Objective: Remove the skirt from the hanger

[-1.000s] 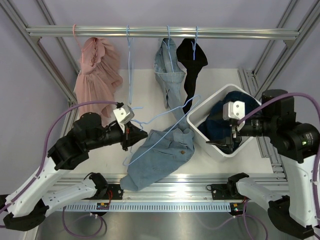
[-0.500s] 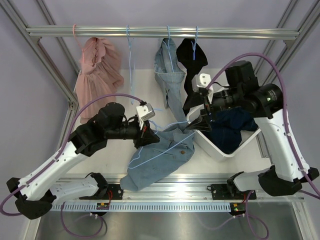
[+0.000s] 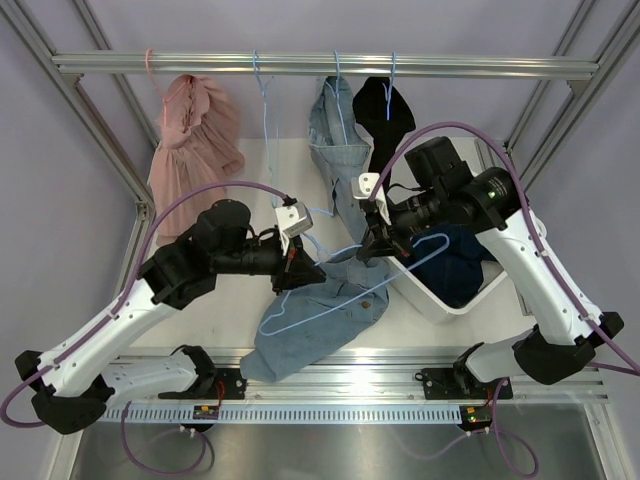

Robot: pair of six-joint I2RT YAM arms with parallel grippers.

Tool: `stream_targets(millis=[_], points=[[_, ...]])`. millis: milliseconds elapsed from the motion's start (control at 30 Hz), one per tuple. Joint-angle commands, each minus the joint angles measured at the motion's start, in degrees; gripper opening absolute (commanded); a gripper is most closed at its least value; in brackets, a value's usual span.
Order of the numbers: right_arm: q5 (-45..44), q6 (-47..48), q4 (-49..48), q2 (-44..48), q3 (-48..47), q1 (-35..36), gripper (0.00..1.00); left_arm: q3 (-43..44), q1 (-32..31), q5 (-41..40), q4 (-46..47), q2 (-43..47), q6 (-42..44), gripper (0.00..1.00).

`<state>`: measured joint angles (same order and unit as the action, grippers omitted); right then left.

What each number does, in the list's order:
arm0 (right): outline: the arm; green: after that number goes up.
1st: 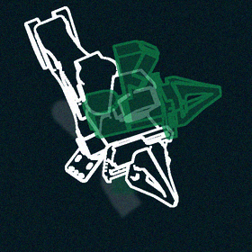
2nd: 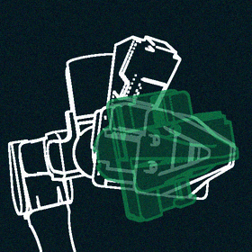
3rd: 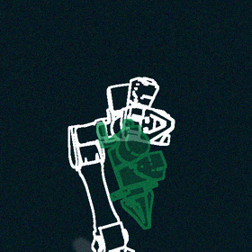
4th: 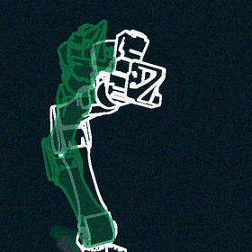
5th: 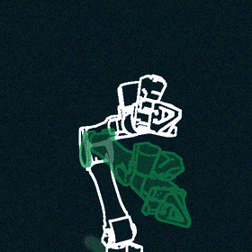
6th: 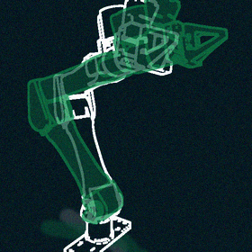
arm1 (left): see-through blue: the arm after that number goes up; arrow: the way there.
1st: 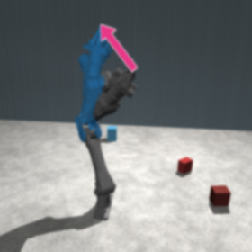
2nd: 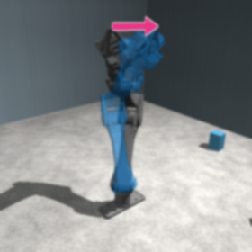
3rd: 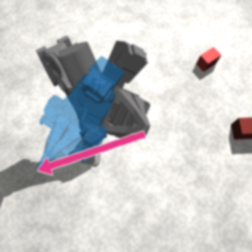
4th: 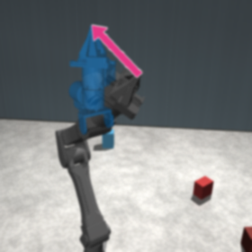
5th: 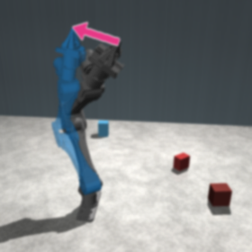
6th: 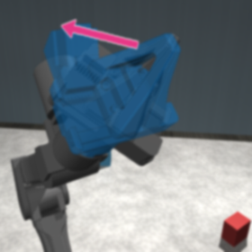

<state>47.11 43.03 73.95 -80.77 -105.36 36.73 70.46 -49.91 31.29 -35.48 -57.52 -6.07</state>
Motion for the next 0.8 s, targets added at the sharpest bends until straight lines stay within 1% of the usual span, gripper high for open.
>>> stream_targets(millis=[0, 33, 100, 167, 200, 233, 300, 400, 533, 733, 767], points=[[-1.41, 0.13, 0.22, 0.26, 0.25, 0.54, 0.0, -0.66, -0.19, 0.62, 5.86, 2.05, -1.84, 0.0], [-0.89, 0.39, 0.66, 0.44, 0.16, 0.54, 0.0, -1.45, -0.27, 0.18, 7.34, 2.58, -2.98, 0.01], [-0.1, 0.92, 0.67, 1.75, 1.12, 0.53, 0.0, -4.53, -0.28, -0.78, 11.11, 4.77, -4.3, 0.1], [0.52, 1.18, 0.32, 3.68, 3.13, 0.54, 0.0, -7.34, -0.19, -2.02, 14.29, 6.71, -6.66, 0.26], [0.7, 1.1, -0.29, 4.39, 3.84, 0.36, 0.0, -10.05, -0.27, -2.37, 17.44, 8.72, -7.37, 0.41], [1.22, 1.27, -0.3, 5.0, 5.07, 0.27, 0.0, -11.29, -0.19, -2.63, 18.6, 9.78, -8.43, 0.49], [2.19, 1.1, -0.91, 6.94, 6.13, -0.34, 0.0, -13.58, -0.19, -2.99, 20.79, 11.28, -9.05, 0.6], [6.31, 0.75, -1.53, 8.96, 8.06, -3.15, 0.0, -14.9, -0.19, -3.52, 21.86, 13.13, -9.58, 0.63], [8.96, -0.22, -3.28, 11.25, 10.96, -6.31, 0.0, -15.35, -0.19, -1.85, 22.65, 12.61, -10.46, 0.64], [11.77, -1.63, -5.13, 12.22, 12.29, -8.25, 0.0, -15.09, -0.19, 0.79, 25.64, 9.36, -12.13, 0.64], [12.47, -1.8, -5.22, 12.13, 12.29, -8.95, 0.0, -15.0, -0.19, 0.88, 25.9, 8.66, -12.22, 0.61]])
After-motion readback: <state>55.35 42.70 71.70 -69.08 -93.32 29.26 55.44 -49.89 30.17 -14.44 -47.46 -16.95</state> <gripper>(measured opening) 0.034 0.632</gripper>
